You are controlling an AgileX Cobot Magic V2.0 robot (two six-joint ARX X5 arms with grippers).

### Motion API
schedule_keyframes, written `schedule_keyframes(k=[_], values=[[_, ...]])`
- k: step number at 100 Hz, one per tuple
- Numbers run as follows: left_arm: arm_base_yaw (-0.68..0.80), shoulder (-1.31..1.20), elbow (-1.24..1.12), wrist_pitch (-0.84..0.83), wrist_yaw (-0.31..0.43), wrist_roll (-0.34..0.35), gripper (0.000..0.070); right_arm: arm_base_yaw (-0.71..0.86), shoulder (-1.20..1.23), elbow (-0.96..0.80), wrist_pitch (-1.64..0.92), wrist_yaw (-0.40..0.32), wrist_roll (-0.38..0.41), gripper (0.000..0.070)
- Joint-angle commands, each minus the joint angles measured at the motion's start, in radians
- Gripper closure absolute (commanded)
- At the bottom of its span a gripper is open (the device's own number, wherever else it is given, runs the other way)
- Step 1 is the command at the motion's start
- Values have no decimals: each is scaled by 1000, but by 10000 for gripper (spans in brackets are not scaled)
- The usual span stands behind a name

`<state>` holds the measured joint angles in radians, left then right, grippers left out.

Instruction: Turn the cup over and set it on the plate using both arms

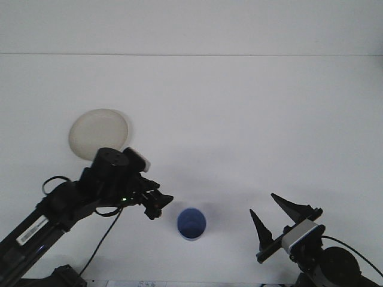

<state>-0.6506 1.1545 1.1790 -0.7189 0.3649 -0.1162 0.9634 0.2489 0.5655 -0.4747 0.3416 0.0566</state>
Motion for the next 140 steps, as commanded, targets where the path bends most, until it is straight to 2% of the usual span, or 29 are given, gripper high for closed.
schedule_keyframes(k=[1,14,20,45,65,79,81,85,93,99,140], values=[[-44,67,31,-14,-43,18,305,13,1,4,6,3,-5,244],[-109,188,69,-41,-85,26,296,13,1,4,6,3,-5,244],[-127,227,76,-40,-85,26,265,13,1,4,6,3,-5,244],[-185,350,79,-39,-87,52,265,13,1,4,7,3,-5,244],[-225,419,79,-39,-182,83,266,13,1,4,9,3,-5,244],[-243,447,79,-38,-189,99,287,13,1,4,10,3,-5,244],[-246,449,79,-38,-189,102,295,13,1,4,10,3,-5,244],[-249,449,79,-38,-189,105,355,13,1,4,10,3,-5,244],[-256,449,79,-39,-189,116,571,13,1,4,10,3,-5,244],[-260,449,79,-43,-189,127,700,13,1,4,10,4,-5,244],[-235,425,176,-165,-192,163,693,13,1,4,8,7,-8,244]])
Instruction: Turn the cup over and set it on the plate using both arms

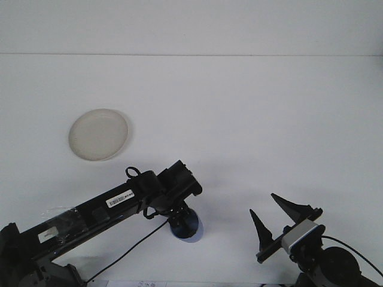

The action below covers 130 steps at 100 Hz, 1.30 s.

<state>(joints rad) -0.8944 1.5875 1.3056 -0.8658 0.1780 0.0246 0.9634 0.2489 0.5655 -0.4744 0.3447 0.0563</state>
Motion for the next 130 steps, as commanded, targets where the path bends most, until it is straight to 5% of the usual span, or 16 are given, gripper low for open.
schedule_keyframes(k=[1,12,41,83,130], values=[[12,-11,56,-23,-5,22,693,13,1,4,8,4,-7,244],[63,-47,143,-73,-30,43,693,13,1,4,8,4,-8,244],[359,-112,346,-129,-286,76,695,13,1,4,9,4,-7,244],[840,-1,364,11,-287,51,695,13,1,4,6,4,-7,244],[922,233,364,84,-287,50,694,13,1,2,2,4,-7,244]])
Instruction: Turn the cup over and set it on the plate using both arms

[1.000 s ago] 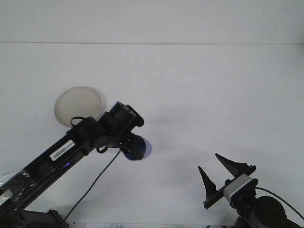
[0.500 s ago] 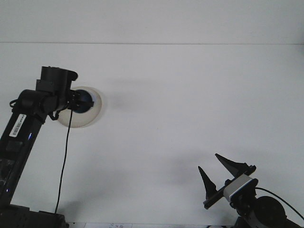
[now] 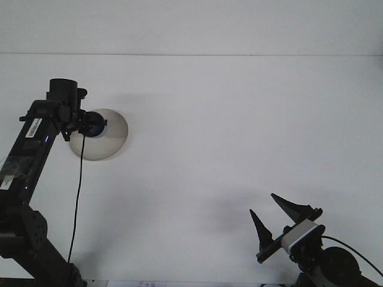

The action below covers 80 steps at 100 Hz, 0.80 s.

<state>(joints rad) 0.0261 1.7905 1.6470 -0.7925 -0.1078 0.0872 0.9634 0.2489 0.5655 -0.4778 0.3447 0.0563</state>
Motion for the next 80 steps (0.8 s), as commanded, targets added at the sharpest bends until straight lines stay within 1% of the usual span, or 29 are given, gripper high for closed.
schedule_keyframes(k=[1,29,34,36,37,38,39,40,50,54,56,80], values=[[2,32,22,11,-1,-13,694,13,1,2,5,4,-7,244],[2,93,22,4,-1,-13,693,13,1,2,5,4,-7,244],[2,93,22,11,-1,-13,669,13,1,2,5,4,-7,244],[2,93,22,14,-1,-14,648,13,1,2,5,4,-7,244],[2,93,23,16,-1,-14,620,13,1,2,5,4,-7,244],[2,93,24,16,-1,-15,609,13,1,2,5,4,-7,244],[2,93,26,16,-1,-18,571,13,1,2,5,4,-7,244],[2,93,27,15,-1,-19,558,13,1,2,5,4,-7,244],[2,93,37,9,-1,-29,246,13,1,2,5,5,-7,244],[2,93,40,7,-1,-29,192,13,1,2,5,4,-7,244],[2,93,43,4,-1,-29,181,13,1,2,5,5,-7,244],[2,64,102,-43,-1,-55,182,13,1,-4,11,4,-7,244]])
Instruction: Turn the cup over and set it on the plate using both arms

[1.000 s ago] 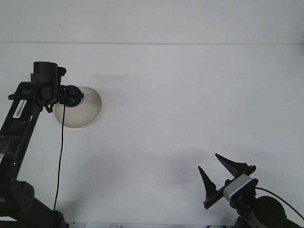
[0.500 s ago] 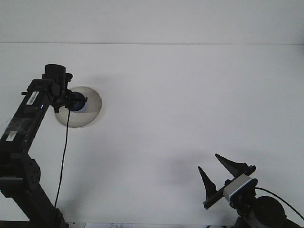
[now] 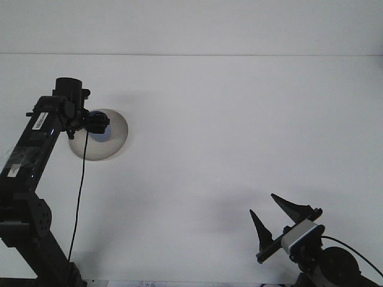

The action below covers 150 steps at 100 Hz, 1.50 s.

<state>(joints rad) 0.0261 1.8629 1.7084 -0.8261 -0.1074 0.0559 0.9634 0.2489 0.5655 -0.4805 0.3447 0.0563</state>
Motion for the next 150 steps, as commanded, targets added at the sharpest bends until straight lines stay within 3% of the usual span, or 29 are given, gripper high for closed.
schedule_keyframes(k=[1,37,55,65,81,112,123,138,145,150], values=[[2,-12,44,-12,-1,-24,182,13,1,-4,14,4,-7,244],[-1,-338,64,-6,5,-66,182,13,1,-4,20,14,-8,244],[-43,-557,61,12,159,-76,186,13,1,-4,20,56,-8,244],[-87,-666,26,16,184,-76,187,13,1,-4,20,57,-8,244],[-169,-873,-176,62,184,-89,198,13,1,-4,23,100,-5,244],[-290,-1343,-794,250,187,-251,197,13,1,-3,23,134,-5,244],[-301,-1443,-917,278,187,-290,197,13,1,-3,23,134,-4,244],[-303,-1503,-966,278,187,-293,199,13,1,-3,23,124,-3,244],[-303,-1506,-966,281,187,-293,250,13,1,-3,23,124,3,251],[-303,-1506,-966,279,187,-293,413,13,1,-3,23,124,9,349]])
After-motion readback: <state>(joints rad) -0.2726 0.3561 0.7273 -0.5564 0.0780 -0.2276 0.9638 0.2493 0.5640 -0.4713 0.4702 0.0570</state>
